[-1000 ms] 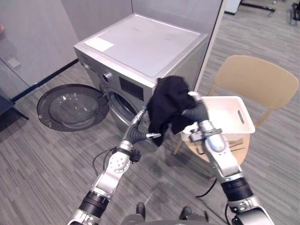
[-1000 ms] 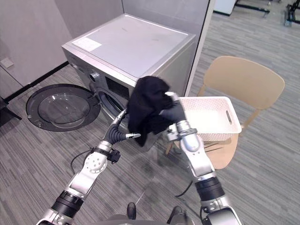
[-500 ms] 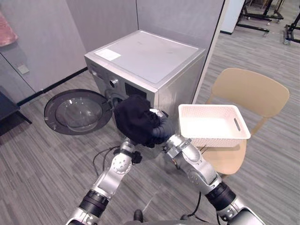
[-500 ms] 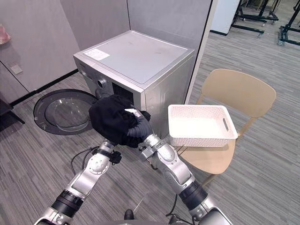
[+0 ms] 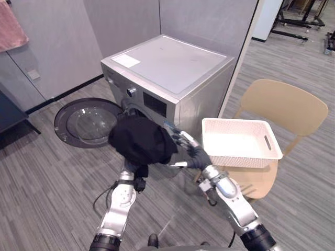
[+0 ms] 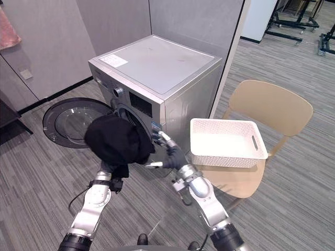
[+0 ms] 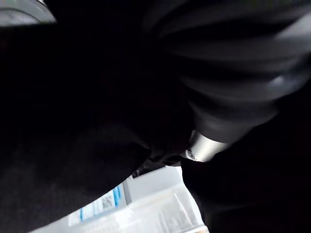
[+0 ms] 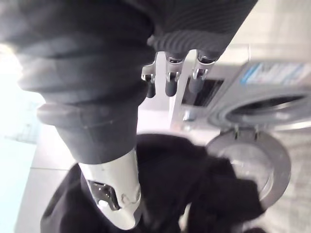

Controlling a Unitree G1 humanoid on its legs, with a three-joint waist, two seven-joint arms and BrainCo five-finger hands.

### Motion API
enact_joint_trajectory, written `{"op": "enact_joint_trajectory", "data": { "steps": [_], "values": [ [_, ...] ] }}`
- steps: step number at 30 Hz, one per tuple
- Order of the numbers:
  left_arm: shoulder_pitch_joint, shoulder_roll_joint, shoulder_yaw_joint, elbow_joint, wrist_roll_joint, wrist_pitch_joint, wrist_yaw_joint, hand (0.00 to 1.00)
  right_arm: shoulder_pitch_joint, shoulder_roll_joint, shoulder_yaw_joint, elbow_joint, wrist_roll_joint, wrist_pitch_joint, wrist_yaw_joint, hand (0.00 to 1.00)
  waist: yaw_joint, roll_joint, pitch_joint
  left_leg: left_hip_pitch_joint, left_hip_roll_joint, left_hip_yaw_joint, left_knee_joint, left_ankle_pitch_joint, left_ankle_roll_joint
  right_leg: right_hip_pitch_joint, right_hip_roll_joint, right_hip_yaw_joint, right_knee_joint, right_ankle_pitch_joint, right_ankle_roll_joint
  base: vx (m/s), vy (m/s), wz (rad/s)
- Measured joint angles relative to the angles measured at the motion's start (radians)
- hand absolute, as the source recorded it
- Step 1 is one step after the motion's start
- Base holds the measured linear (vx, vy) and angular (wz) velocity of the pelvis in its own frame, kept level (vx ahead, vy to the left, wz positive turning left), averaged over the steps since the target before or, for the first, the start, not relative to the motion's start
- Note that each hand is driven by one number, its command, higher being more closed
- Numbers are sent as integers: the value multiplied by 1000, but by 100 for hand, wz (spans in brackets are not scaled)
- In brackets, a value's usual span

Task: Pick up the laundry basket with both hands and put the clothes into the washing machine.

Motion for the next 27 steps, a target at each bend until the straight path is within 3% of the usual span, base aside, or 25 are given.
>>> {"op": "enact_joint_trajectory", "data": {
  "steps": [5,10,12,14,15,16,18,19,20,22,24,25,26,27],
  "values": [
    [94,-17,86,6,-22,1,11,100,132,-7,-187,58,-141,1,-67,0,17,0,0,1,1,-12,5,0,0,-7,-6,-7,36,-25,-1,69,-17,9],
    [125,-16,136,103,-30,20,9,100,146,-3,-299,374,-218,36,-93,0,19,0,3,-37,4,-28,5,11,-10,-72,-28,-26,138,-75,-17,24,-25,14],
    [122,-17,138,136,-53,33,3,100,132,2,-362,562,-220,65,-119,0,20,-11,18,-71,-8,-57,8,26,-6,-115,-64,-62,225,-133,-8,-45,-50,67],
    [121,-20,136,140,-70,46,-9,100,136,6,-417,695,-219,91,-159,0,15,-29,41,-113,-37,-70,22,29,44,-136,-128,-133,304,-192,-1,-67,-21,112],
    [121,-21,131,140,-76,52,-10,100,137,14,-446,767,-219,109,-181,0,13,-40,48,-143,-42,6,32,4,167,-129,-159,-192,303,-195,0,-35,34,155],
    [119,-29,129,143,-78,53,-10,100,139,18,-467,818,-219,120,-202,0,4,-51,61,-171,-27,171,52,-10,187,-115,-185,-263,291,-188,-3,-2,57,159],
    [116,-47,127,148,-78,60,-10,100,137,15,-467,853,-220,127,-219,0,-11,-32,74,-171,-17,368,64,-5,180,-88,-213,-342,308,-189,-2,87,141,135],
    [116,-56,125,154,-77,61,-8,100,138,13,-470,877,-221,130,-221,0,-8,-36,77,-162,-8,453,57,12,168,-83,-232,-365,338,-194,5,197,192,145],
    [111,-58,108,172,-77,62,-8,100,118,20,-481,906,-223,133,-221,0,-12,-28,80,-149,-15,490,67,78,123,-60,-254,-371,363,-205,25,189,126,109],
    [105,-58,97,197,-77,62,-8,100,94,38,-489,928,-223,134,-222,0,-14,-33,84,-146,-39,460,67,76,122,-26,-255,-377,335,-191,49,165,97,82],
    [105,-59,98,202,-78,63,-8,100,68,61,-488,949,-223,132,-222,0,-5,-49,90,-146,-51,451,95,26,111,6,-272,-398,321,-183,78,115,108,48],
    [111,-56,101,205,-78,63,-9,100,56,77,-488,958,-222,133,-222,0,-2,-68,99,-147,-67,445,145,-39,111,20,-312,-400,356,-194,96,114,150,28],
    [126,-58,98,205,-81,70,-10,100,53,87,-488,956,-220,140,-220,0,-4,-83,113,-139,-85,442,200,-98,109,27,-375,-365,445,-197,82,112,163,25],
    [129,-58,90,205,-83,76,-11,100,57,90,-487,945,-219,149,-220,0,-8,-83,118,-132,-91,439,224,-119,115,11,-403,-311,512,-190,29,147,200,24]
  ]
}}
